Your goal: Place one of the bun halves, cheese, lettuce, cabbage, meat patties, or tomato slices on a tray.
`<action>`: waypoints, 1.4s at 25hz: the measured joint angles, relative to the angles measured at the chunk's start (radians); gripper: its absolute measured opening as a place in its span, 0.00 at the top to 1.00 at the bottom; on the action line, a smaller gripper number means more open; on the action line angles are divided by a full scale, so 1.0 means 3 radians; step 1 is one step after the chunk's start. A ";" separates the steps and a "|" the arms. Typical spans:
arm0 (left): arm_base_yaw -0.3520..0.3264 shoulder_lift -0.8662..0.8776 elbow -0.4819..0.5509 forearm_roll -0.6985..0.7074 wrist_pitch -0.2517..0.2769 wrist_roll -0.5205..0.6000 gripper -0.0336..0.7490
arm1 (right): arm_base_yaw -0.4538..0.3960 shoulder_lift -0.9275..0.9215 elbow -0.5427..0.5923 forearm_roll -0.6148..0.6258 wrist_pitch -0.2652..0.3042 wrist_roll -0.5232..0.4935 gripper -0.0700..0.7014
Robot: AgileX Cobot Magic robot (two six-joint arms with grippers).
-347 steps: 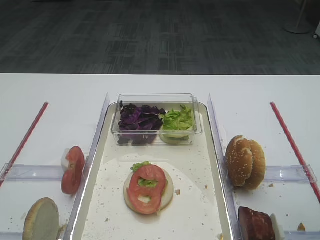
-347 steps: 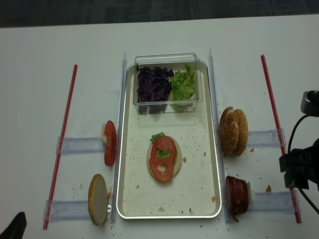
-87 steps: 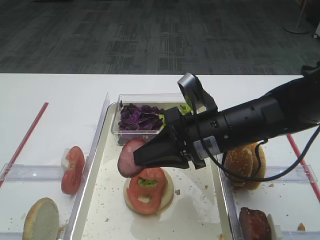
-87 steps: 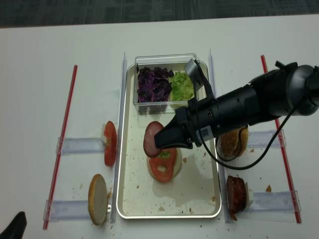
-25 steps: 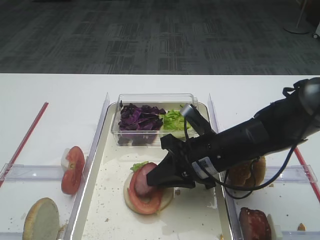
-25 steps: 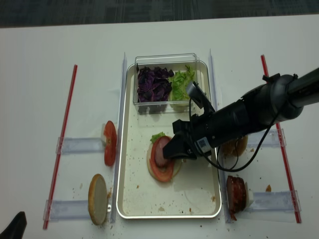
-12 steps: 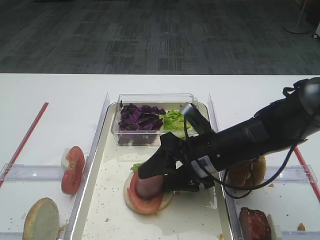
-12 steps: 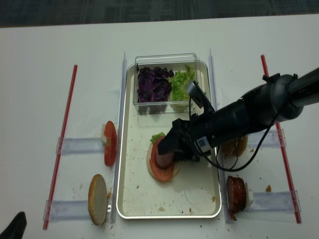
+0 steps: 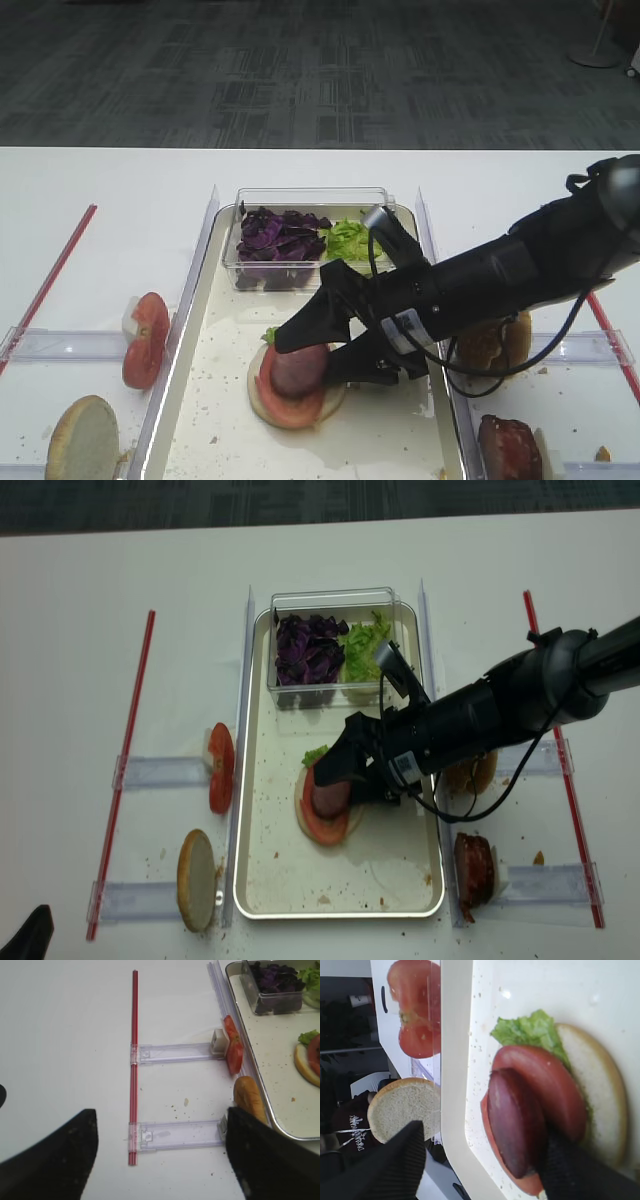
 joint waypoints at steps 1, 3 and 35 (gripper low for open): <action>0.0000 0.0000 0.0000 0.0000 0.0000 0.0000 0.33 | 0.0000 0.0000 0.0000 0.0000 0.0000 0.0000 0.26; 0.0000 0.0000 0.0000 0.0000 0.0000 0.0000 0.33 | 0.0000 -0.0008 0.0000 -0.0007 0.0000 0.0013 0.26; 0.0000 0.0000 0.0000 0.0000 0.0000 0.0000 0.33 | -0.0185 -0.0631 -0.0064 -0.0924 -0.0204 0.0422 0.25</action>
